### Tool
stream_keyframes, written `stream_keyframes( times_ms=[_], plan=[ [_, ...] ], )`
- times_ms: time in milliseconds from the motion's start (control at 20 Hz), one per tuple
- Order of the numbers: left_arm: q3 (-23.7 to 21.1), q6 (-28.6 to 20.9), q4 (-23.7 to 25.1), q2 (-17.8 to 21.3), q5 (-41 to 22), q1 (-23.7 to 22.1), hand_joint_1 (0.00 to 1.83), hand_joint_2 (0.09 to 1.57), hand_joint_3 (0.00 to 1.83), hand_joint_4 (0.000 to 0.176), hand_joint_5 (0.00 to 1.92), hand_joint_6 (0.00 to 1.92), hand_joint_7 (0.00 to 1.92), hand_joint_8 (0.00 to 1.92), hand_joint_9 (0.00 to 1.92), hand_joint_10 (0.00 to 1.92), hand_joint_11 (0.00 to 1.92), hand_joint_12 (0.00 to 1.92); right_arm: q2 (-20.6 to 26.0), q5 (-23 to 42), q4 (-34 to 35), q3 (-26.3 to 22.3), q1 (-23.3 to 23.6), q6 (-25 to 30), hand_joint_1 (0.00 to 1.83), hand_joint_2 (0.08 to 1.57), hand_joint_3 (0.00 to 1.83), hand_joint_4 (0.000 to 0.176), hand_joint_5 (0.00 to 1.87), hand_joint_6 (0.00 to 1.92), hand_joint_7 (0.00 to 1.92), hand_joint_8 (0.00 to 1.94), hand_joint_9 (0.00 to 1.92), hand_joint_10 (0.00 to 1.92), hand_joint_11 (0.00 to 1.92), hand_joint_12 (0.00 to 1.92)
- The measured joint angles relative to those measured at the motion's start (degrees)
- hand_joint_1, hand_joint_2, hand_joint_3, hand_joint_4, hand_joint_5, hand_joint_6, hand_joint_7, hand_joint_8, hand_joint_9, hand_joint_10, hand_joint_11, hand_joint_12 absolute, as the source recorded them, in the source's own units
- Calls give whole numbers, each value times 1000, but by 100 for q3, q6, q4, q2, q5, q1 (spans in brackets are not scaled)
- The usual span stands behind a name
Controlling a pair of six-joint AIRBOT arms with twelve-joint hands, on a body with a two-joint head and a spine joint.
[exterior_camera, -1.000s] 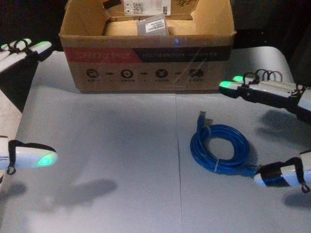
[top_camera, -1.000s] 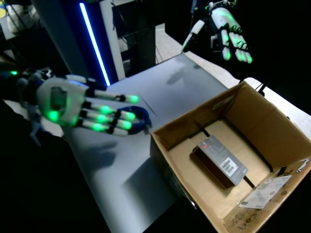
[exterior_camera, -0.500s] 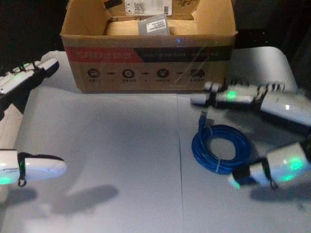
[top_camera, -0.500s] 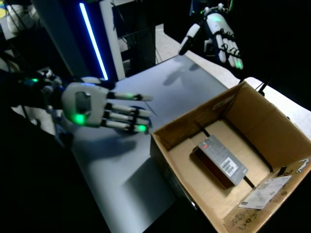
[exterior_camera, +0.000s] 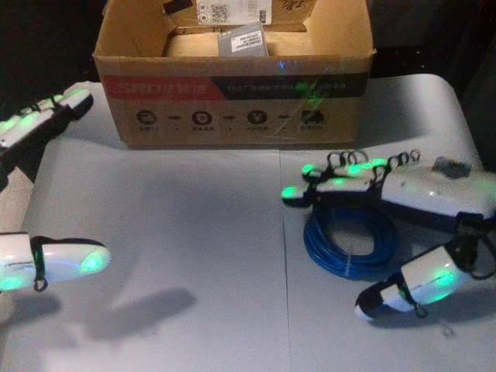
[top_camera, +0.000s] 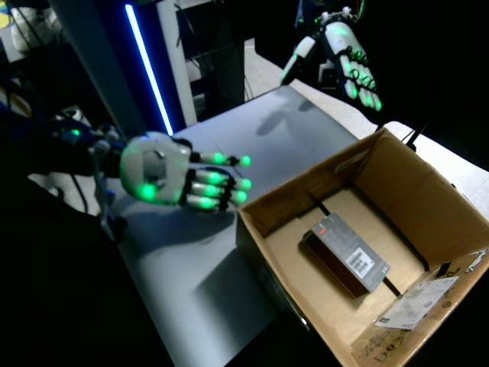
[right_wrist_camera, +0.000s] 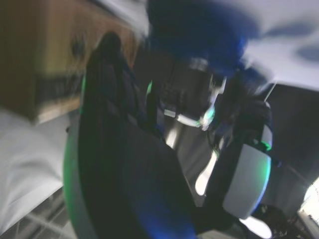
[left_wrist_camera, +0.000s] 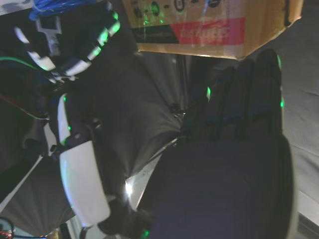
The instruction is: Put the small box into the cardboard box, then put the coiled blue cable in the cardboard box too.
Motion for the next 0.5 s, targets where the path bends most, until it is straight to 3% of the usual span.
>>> stream_keyframes(
  times_ms=[200,500],
  plan=[
    [0,-13,26,0,-11,0,623,852,7,176,0,0,0,0,0,0,22,10,-50,-435,-330,184,315,4,959,877,0,176,212,5,47,0,70,2,0,421],
    [35,-92,72,-11,-7,0,636,851,3,176,0,0,0,0,0,0,36,18,-142,-640,-498,308,337,42,1044,927,8,176,244,0,9,0,93,0,0,496]
  ],
)
